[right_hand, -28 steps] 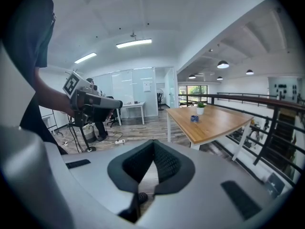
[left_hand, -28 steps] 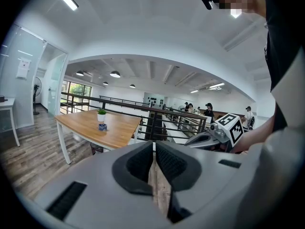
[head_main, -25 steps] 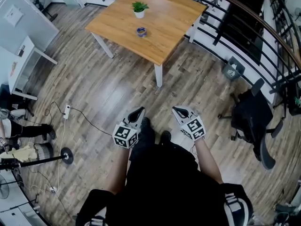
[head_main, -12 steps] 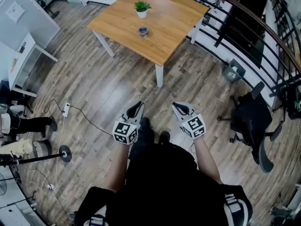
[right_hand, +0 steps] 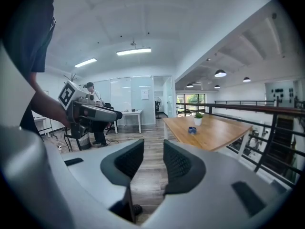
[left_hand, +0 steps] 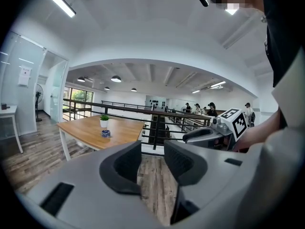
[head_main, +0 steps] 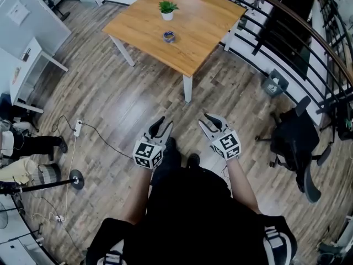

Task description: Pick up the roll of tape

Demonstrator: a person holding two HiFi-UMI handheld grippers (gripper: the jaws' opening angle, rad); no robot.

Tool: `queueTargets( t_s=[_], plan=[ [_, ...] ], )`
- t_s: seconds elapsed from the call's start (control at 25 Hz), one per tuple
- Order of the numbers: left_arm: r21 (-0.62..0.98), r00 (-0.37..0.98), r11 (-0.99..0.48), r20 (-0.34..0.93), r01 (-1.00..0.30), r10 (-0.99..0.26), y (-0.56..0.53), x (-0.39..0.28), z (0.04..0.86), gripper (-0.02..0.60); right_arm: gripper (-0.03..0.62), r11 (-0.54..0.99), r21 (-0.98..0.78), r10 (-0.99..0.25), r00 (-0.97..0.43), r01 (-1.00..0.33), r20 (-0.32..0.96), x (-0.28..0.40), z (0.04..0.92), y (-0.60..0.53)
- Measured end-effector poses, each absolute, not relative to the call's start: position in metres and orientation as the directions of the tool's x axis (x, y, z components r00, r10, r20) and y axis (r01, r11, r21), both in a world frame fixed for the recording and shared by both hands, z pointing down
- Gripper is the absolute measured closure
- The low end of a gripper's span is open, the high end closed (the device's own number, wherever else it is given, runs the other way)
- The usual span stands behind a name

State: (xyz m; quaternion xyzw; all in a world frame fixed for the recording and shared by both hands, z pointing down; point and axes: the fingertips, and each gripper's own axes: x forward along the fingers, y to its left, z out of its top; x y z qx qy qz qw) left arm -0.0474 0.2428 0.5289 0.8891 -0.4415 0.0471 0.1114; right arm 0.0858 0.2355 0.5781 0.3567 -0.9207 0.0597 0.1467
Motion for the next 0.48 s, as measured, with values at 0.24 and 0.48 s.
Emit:
queueTargets(
  t_s=[0.24,0.48],
  plan=[
    [0.165,0.605,-0.582,0.186,-0.796,-0.775,0.234,-0.057,0.530,0.399,0.396,0.735,-0.006,-0.642,-0.699,-0.678,0.315,0.080,0.583,0.230],
    [0.168,0.623,-0.600,0.195,-0.782,-0.757,0.226,-0.061,0.534,0.364,0.349,0.735,-0.020,-0.642,-0.706,-0.678,0.299,0.070,0.581,0.223]
  ],
)
